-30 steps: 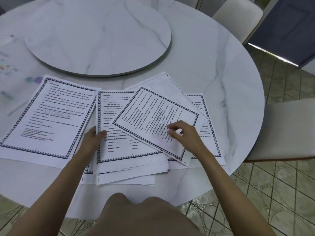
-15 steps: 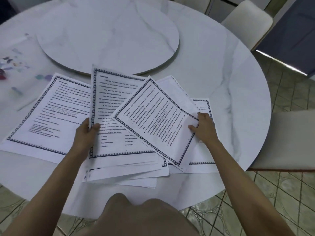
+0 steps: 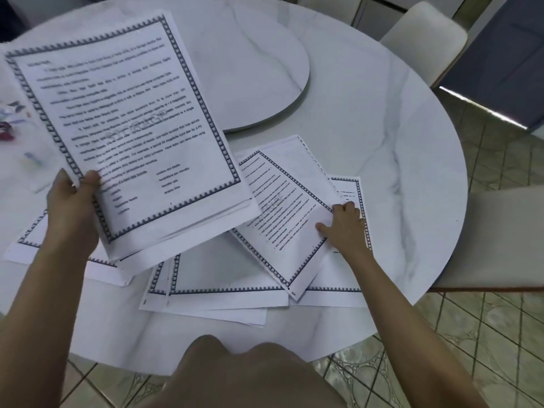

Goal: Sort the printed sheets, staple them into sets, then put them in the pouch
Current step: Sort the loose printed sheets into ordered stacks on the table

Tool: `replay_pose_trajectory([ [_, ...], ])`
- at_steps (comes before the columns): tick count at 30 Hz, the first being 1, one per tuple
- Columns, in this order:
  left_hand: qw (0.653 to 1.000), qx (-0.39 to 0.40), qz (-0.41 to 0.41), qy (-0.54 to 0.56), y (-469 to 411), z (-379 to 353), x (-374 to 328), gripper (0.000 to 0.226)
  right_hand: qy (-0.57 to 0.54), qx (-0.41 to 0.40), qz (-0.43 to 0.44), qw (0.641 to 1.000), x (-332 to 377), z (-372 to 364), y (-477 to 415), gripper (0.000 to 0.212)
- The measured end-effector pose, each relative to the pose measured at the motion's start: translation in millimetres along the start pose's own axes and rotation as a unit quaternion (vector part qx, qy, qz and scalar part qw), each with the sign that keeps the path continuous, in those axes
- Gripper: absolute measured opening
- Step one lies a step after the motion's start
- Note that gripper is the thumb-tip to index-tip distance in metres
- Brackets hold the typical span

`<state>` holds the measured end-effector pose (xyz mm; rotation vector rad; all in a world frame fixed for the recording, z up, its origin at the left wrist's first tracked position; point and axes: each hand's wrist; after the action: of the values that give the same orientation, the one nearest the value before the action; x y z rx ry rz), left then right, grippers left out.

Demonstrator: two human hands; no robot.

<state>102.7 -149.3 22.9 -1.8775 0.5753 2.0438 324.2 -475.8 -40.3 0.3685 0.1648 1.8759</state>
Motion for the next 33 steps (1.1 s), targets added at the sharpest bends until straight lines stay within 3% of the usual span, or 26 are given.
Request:
replay_pose_trajectory([
  [10,0.999,0.025,0.033,0.01,9.3,-14.1,-0.1,0.017,-0.016,0.012,0.0,1.0,26.7,-9.8,19.7,0.06],
  [17,0.994,0.087,0.072,-0.012,25.7,-38.9,20.7,0.02,-0.123,0.091,0.109,0.982,47.5,-24.6,36.2,0.043],
  [21,0.985,0.142,0.094,-0.039,41.5,-52.0,45.1,0.026,-0.219,0.038,0.064,0.973,29.0,-13.5,25.5,0.036],
  [25,0.977,0.157,0.123,-0.075,50.6,-61.8,65.8,0.035,-0.181,-0.063,-0.015,0.981,-2.1,-0.7,6.6,0.047],
  [29,0.973,0.152,0.148,-0.091,52.8,-68.1,74.5,0.035,-0.084,-0.054,-0.066,0.993,-19.2,0.2,-5.8,0.067],
  [33,0.968,0.152,0.173,-0.101,51.4,-68.6,77.6,0.044,-0.057,-0.04,-0.074,0.995,-23.3,-4.1,-9.6,0.069],
])
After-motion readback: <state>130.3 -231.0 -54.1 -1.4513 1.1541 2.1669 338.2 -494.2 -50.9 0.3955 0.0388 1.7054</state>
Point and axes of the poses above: each hand's wrist, its own y-axis away from the middle knuckle, its own z-axis out of the back of the hand, x = y × z, and after that the axes turned 3 degrees about x, right-handed
